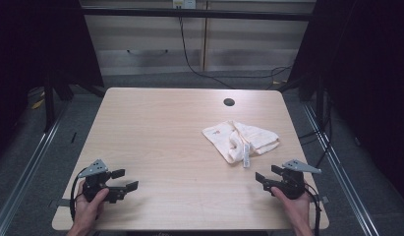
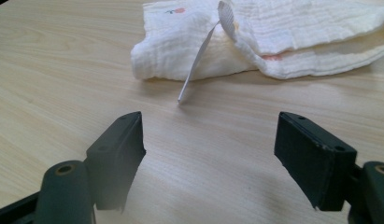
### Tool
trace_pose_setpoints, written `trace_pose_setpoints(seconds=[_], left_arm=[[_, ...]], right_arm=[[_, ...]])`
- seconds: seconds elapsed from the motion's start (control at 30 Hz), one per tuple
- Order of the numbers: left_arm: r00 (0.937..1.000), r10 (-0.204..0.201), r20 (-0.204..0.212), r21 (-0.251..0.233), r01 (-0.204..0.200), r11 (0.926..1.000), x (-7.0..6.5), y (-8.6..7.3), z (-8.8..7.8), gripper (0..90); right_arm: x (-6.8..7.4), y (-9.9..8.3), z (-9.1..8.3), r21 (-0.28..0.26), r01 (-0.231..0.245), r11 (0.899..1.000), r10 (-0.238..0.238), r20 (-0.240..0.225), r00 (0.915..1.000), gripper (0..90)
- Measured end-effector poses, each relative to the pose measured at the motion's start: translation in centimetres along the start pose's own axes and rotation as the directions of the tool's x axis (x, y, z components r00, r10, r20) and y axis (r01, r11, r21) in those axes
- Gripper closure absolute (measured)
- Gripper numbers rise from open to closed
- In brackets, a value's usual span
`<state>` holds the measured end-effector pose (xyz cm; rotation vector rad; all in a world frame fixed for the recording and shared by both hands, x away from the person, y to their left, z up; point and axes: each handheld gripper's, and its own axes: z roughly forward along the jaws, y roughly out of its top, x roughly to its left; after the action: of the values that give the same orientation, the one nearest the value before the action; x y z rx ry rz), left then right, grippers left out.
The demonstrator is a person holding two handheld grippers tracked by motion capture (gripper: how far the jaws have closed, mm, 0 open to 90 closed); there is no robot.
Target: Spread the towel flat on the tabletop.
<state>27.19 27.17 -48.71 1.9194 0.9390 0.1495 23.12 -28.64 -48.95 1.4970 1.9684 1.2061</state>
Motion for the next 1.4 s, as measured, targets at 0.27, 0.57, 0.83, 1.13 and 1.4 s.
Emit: trace_pose_setpoints(seconds=[0.27,0.57,0.83,1.13,1.4], left_arm=[[1.0,0.01,0.0,-0.002,-0.01,1.0,0.0,-0.1,-0.1,19.6],[1.0,0.007,-0.004,-0.002,-0.007,1.0,0.1,-0.2,-0.2,19.7],[0.9998,0.005,-0.017,0.01,-0.005,0.9999,0.1,-0.1,-0.1,19.6],[1.0,0.0,-0.01,0.005,0.0,1.0,0.2,0.0,-0.1,19.8],[0.9998,-0.012,-0.014,0.005,0.012,0.9999,0.6,0.0,-0.1,20.5]], right_arm=[[0.0,0.3,-0.1,0.008,0.01,1.0,-0.009,-0.069,0.9976,31.1],[0.1,1.7,0.5,0.041,0.059,0.997,-0.053,-0.123,0.9909,35.3],[-0.6,4.4,2.1,0.035,0.059,0.998,-0.053,-0.152,0.9869,33.8],[-1.5,9.0,4.9,0.078,0.108,0.991,-0.091,-0.2,0.9755,34.8],[-3.1,11.0,7.6,0.148,0.125,0.981,-0.093,-0.206,0.9741,36.8]])
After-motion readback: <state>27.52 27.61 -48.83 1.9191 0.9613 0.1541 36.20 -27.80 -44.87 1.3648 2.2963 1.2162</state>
